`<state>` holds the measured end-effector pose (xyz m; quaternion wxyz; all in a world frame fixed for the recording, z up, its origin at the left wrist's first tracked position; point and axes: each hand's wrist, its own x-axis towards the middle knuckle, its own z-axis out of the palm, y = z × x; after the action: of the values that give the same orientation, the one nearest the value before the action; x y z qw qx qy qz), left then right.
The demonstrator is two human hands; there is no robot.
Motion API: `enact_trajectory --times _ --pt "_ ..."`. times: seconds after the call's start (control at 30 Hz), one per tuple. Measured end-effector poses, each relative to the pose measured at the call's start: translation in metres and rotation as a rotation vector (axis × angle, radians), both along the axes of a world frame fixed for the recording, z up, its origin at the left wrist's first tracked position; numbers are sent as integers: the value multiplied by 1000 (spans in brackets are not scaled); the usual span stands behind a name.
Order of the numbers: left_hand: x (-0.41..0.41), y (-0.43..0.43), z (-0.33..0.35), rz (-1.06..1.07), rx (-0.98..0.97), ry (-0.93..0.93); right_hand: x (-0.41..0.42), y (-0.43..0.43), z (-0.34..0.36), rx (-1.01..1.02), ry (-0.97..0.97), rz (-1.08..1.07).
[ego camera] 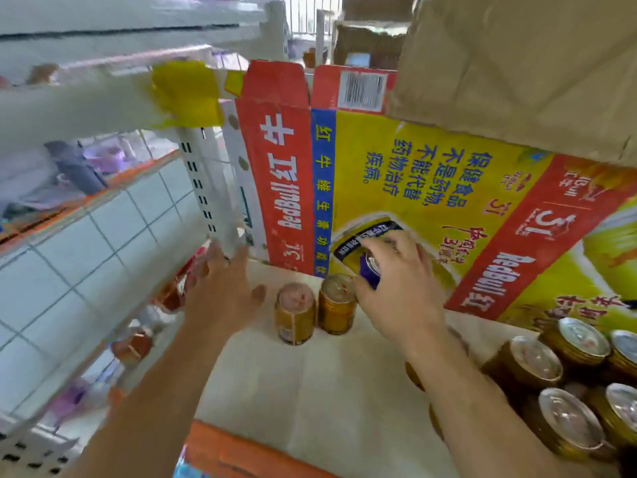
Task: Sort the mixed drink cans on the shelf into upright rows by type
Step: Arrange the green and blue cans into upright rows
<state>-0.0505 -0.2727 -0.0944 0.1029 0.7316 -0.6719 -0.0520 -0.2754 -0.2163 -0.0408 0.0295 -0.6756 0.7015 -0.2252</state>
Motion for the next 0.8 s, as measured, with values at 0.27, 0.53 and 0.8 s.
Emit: enact_trajectory --times 0.27,0.53,0.8 --pt "34 -34 -19 -32 -77 157 38 10 4 5 -18 -39" --pt "21 17 35 -358 -438 565 21 52 -6 -147 -264 -239" --pt "-62 67 41 -687 -50 1055 -16 129 -13 -211 -537 -348"
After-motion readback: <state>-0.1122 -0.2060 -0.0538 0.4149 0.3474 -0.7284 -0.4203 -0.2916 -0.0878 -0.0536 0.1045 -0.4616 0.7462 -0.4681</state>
